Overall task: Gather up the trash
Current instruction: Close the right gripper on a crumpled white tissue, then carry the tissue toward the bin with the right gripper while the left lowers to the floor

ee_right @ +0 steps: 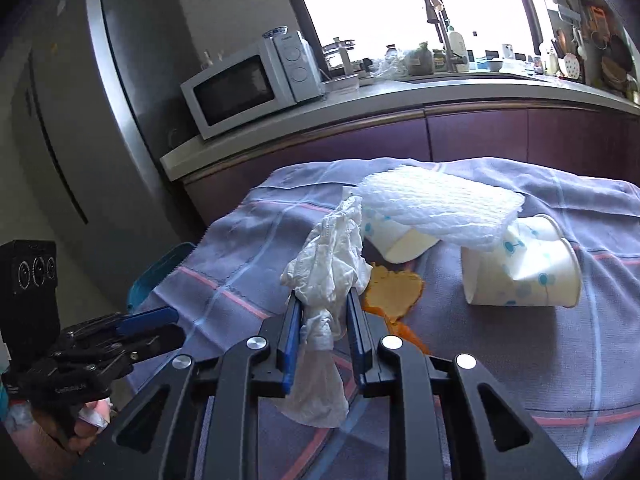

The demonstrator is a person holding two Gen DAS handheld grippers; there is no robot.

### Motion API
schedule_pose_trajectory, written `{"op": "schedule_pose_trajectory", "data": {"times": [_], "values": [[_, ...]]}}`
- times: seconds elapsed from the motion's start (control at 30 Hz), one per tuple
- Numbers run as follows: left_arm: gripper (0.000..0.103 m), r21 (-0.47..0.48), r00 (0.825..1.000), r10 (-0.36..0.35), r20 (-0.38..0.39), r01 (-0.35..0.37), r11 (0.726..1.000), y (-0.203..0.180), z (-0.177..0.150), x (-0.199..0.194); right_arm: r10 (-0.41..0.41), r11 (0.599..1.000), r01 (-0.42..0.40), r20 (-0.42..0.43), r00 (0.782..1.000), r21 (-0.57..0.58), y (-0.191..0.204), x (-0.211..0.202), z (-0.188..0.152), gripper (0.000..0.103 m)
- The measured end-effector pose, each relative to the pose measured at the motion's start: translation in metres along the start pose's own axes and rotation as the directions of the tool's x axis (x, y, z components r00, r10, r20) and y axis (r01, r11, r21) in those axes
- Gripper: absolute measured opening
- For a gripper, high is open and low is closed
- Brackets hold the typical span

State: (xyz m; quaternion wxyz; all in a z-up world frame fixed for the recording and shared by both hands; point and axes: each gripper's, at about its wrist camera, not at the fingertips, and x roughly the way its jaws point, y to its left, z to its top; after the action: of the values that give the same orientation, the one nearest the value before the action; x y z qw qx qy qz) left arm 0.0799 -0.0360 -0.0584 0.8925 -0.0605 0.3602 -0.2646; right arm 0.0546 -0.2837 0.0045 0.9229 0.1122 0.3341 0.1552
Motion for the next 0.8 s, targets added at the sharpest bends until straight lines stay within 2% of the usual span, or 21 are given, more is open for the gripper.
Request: {"op": "schedule_pose_trajectory", "data": {"times": [0.13, 0.23, 0.33, 0.4, 0.5, 0.6, 0.7, 0.8], "values": [[0.043, 0.007, 0.999, -0.044, -0.006, 0.044, 0.999, -0.009, 0.001, 0.0, 0.112, 0.994, -0.112, -0.013, 0.994, 0.005, 0.01, 0.005, -0.003, 0.02], [0.036, 0.001, 0.997, -0.077, -0.009, 0.077, 0.997, -0.007, -0.003, -0.002, 0.184, 0.983, -0.184, -0.033, 0.982, -0.003, 0.023, 0.011, -0.005, 0.02], [0.029, -0.019, 0.996, -0.095, 0.0, 0.095, 0.995, 0.001, -0.008, -0.012, 0.244, 0.968, -0.246, -0.052, 0.968, -0.04, 0.041, 0.014, -0.005, 0.02], [0.027, -0.033, 0.997, -0.08, 0.018, 0.08, 0.996, 0.01, -0.013, -0.023, 0.259, 0.962, -0.263, -0.061, 0.964, -0.076, 0.053, 0.015, -0.003, 0.02], [0.027, -0.059, 0.998, -0.022, 0.052, 0.025, 0.998, 0.031, -0.027, -0.049, 0.266, 0.958, -0.271, -0.064, 0.962, -0.096, 0.067, 0.018, 0.001, 0.02], [0.027, -0.103, 0.994, 0.077, 0.079, -0.069, 0.992, 0.065, -0.048, -0.08, 0.276, 0.953, -0.283, -0.078, 0.958, -0.108, 0.085, 0.025, 0.003, 0.02], [0.027, -0.169, 0.979, 0.181, 0.094, -0.163, 0.972, 0.111, -0.078, -0.114, 0.288, 0.942, -0.305, -0.128, 0.949, -0.139, 0.112, 0.039, -0.002, 0.02], [0.027, -0.237, 0.955, 0.291, 0.062, -0.27, 0.933, 0.165, -0.122, -0.141, 0.335, 0.913, -0.364, -0.169, 0.927, -0.186, 0.149, 0.05, -0.013, 0.02]]}}
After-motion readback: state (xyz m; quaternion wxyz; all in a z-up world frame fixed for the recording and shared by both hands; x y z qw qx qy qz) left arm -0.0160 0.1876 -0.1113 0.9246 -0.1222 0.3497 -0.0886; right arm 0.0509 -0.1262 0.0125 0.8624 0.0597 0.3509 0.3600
